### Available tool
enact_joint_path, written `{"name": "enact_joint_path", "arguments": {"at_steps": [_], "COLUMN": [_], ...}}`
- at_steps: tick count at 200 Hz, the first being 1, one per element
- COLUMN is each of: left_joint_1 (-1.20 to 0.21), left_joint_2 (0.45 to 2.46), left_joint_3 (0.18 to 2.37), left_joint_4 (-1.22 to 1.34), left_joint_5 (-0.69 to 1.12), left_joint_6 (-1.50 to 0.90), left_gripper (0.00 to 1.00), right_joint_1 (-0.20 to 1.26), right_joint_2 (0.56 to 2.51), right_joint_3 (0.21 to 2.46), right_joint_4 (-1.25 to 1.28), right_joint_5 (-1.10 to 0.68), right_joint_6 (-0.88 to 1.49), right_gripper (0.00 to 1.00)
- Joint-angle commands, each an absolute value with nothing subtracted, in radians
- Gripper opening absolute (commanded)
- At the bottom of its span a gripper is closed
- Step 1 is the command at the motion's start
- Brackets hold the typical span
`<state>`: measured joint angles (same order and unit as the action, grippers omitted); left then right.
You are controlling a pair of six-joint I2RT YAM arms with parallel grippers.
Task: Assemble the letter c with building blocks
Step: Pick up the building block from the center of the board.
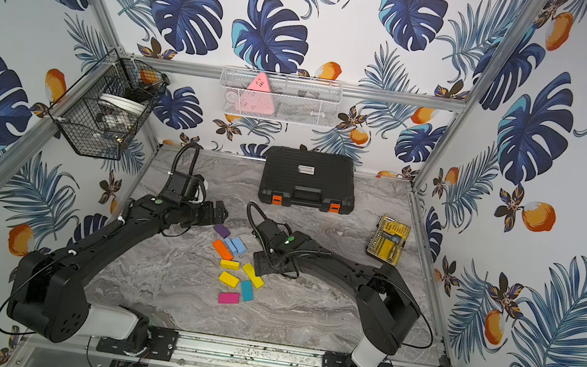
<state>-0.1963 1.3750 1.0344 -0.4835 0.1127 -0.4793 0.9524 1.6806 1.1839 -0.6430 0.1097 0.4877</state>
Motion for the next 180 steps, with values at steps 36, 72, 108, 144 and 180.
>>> {"name": "enact_joint_path", "arguments": {"at_steps": [36,72,108,144,180], "left_joint_1": [-0.136,-0.128,-0.124,-0.12,-0.119], "left_joint_2": [1.366,1.365,1.361,1.358,1.355], "left_joint_3": [1.037,1.029,1.02,1.011,1.008], "left_joint_4": [-0.494,-0.489,-0.494,-0.492,-0.493], "left_joint_5": [0.125,0.14,0.139,0.135,0.137], "left_joint_6": [-0.486,-0.494,-0.49,-0.489,-0.494], "left_gripper": [0.99,0.99,0.99,0.99,0.99], "right_joint_1": [1.113,1.192,1.242,1.25,1.25], "right_joint_2": [1.687,1.739,1.79,1.811,1.827], "right_joint_3": [1.158,1.173,1.197,1.204,1.206], "right_joint_4": [-0.677,-0.665,-0.664,-0.66,-0.655], "right_joint_5": [0.116,0.127,0.148,0.164,0.164], "right_joint_6": [0.586,0.629,0.653,0.66,0.661], "right_gripper": [0.73,0.7,0.68,0.65,0.6]}}
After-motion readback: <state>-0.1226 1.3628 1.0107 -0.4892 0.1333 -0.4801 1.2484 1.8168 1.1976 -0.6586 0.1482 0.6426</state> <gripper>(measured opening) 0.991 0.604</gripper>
